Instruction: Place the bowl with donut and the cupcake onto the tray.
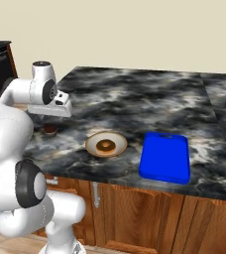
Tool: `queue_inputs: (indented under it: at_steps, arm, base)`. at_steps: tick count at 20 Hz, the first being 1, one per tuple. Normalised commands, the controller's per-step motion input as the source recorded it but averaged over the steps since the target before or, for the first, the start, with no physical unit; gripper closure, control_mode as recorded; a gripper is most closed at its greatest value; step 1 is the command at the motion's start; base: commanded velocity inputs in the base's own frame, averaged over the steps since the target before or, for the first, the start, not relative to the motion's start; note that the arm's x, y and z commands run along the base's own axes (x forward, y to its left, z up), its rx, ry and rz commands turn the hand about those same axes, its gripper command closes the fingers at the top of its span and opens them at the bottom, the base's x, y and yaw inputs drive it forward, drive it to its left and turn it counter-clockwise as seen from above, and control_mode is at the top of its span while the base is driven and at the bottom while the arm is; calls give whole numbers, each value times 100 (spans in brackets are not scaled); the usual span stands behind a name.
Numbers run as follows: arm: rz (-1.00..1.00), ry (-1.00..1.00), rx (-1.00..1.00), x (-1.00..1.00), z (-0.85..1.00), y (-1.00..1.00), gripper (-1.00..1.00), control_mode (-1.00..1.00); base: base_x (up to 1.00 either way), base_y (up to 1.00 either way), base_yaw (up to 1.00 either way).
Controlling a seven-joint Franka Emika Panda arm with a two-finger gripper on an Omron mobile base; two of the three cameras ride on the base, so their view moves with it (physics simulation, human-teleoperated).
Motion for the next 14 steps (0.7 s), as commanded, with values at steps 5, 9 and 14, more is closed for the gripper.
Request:
queue_inputs:
  at_steps: [5, 9, 14]
  arm:
    - [2, 1, 0, 3, -21, 35, -100, -100]
    - [2, 3, 0, 9, -25, 34, -100, -100]
    - [2, 4, 0, 14, -27, 28, -100, -100]
  base:
    - [0, 0, 0]
    - [0, 0, 0]
    - [0, 0, 0]
